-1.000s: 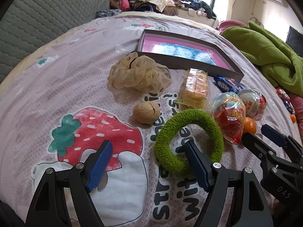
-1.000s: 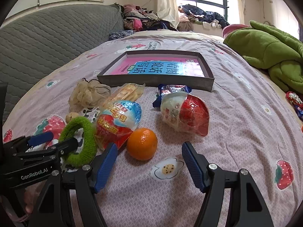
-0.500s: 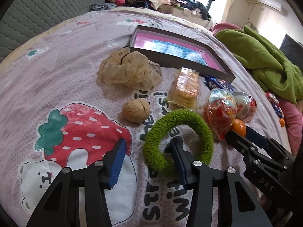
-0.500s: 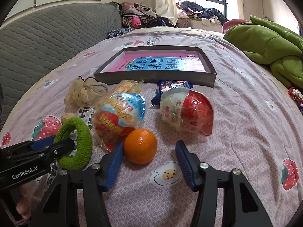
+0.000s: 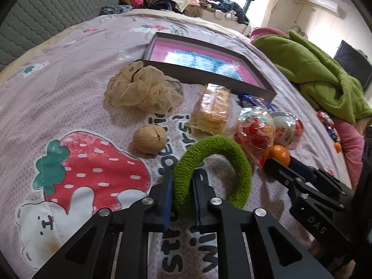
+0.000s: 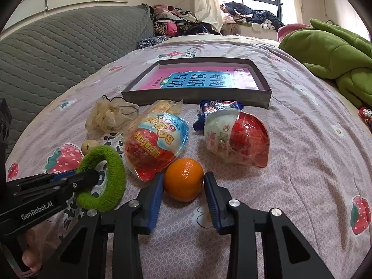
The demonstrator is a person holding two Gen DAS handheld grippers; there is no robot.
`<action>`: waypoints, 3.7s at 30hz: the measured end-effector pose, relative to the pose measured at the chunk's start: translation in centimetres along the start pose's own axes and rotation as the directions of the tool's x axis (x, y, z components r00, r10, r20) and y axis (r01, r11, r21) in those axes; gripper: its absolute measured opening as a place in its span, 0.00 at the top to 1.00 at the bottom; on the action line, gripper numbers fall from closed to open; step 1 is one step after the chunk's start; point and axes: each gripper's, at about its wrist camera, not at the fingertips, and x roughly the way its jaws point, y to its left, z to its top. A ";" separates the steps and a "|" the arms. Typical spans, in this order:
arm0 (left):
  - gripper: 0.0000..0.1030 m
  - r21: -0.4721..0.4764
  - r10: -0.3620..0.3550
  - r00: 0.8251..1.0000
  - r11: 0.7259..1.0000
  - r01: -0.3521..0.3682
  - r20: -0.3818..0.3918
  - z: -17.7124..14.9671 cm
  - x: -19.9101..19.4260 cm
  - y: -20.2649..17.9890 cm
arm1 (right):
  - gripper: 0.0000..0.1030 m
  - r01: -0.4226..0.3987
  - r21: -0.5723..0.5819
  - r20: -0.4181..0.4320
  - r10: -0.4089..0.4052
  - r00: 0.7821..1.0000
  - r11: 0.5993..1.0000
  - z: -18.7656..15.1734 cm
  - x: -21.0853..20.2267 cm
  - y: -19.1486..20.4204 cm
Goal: Organize objects
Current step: 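Close left tool on the green ring while right tool grasps the orange, then lift the ring and orange and carry both over the grey tray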
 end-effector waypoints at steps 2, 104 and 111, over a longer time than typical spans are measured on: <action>0.88 -0.006 -0.063 0.998 0.998 0.063 0.006 -0.1 -0.2 0.0 | 0.65 -0.003 0.004 -0.002 0.003 1.000 1.000 0.0 0.0 0.0; 0.87 0.079 0.198 0.947 0.971 -0.224 0.252 14.0 -3.2 -6.6 | 0.66 -0.087 -0.121 0.214 0.112 0.970 0.989 13.8 -4.5 -3.0; 0.87 0.078 0.214 0.948 0.968 -0.237 0.235 16.1 -1.7 -6.6 | 0.66 -0.105 -0.106 0.171 0.122 0.978 0.989 15.1 -2.3 -4.8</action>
